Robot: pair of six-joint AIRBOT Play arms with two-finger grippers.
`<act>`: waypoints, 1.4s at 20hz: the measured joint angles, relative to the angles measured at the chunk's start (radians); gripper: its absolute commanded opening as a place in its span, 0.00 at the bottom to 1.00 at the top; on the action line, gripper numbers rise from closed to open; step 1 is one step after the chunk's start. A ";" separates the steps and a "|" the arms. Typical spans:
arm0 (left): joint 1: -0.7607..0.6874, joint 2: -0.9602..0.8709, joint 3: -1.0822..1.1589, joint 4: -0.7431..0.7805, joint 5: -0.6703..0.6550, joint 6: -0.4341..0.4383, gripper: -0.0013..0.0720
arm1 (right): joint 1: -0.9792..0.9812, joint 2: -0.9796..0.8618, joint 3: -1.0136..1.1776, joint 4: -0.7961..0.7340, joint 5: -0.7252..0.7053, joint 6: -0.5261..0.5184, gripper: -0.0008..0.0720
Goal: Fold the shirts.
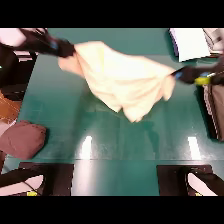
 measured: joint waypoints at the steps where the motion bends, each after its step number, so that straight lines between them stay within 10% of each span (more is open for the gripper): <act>1: 0.004 0.058 0.028 -0.009 -0.011 0.014 0.06 | -0.031 0.029 0.053 -0.003 0.021 0.000 0.03; 13: 0.018 0.459 0.153 -0.053 -0.193 0.053 0.05 | -0.311 0.058 0.544 -0.007 0.294 0.071 0.03; 28: 0.019 0.015 -0.412 0.012 -0.222 0.158 0.05 | 0.068 -0.639 0.623 -0.500 0.525 0.199 0.03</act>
